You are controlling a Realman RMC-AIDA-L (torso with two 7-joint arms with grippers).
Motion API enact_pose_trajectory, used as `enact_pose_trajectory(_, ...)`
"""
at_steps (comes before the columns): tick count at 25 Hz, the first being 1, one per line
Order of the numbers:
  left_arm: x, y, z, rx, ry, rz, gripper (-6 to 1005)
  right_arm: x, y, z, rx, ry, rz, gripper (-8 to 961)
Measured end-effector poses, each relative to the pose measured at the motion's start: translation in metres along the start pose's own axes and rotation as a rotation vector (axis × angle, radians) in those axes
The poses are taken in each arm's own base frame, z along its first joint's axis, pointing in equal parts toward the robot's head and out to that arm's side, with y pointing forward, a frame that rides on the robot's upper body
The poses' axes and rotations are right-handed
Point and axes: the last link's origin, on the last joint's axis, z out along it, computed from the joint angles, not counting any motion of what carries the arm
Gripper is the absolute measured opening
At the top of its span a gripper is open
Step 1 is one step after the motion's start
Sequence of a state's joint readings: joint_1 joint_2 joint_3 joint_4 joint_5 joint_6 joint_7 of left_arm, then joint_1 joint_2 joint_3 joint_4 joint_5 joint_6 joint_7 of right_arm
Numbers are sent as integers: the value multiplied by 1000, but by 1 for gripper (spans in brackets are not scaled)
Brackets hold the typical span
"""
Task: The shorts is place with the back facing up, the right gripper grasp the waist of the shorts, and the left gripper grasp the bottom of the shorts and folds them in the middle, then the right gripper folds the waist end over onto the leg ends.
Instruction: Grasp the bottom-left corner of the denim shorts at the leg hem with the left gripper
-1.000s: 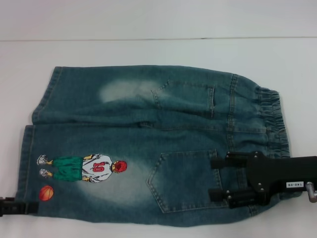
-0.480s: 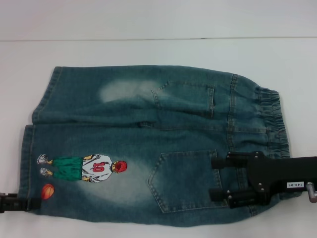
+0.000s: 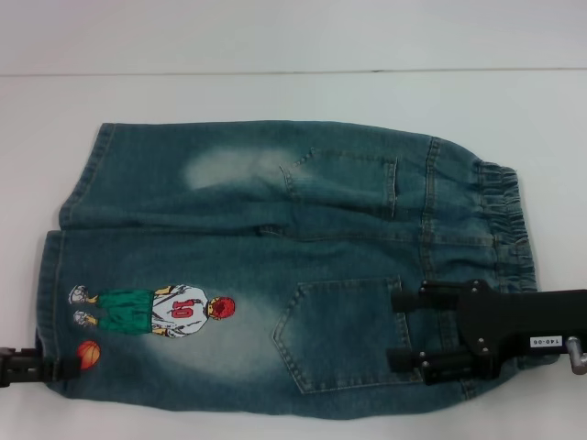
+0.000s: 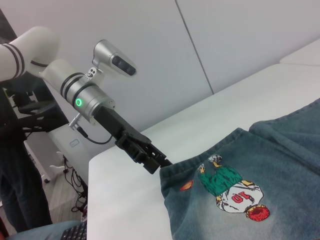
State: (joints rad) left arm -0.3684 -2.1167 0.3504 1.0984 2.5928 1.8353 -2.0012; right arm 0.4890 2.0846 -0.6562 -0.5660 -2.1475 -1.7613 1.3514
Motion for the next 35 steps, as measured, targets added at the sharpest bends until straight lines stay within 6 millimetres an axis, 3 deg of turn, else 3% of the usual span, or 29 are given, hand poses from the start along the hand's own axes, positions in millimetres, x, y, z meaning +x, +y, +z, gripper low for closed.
enact_pose_trajectory(11,-5,-4,0,24,-48,-19,875,1,0,-1,7,0,3,914)
enact_pose_trajectory(30,7,5,8,33,-55,16,816,1,-1,0,9,2,5,913)
enact_pose_trajectory(35,10,8,10,43,-64,36,603,1,-1,0,9,1,6,913)
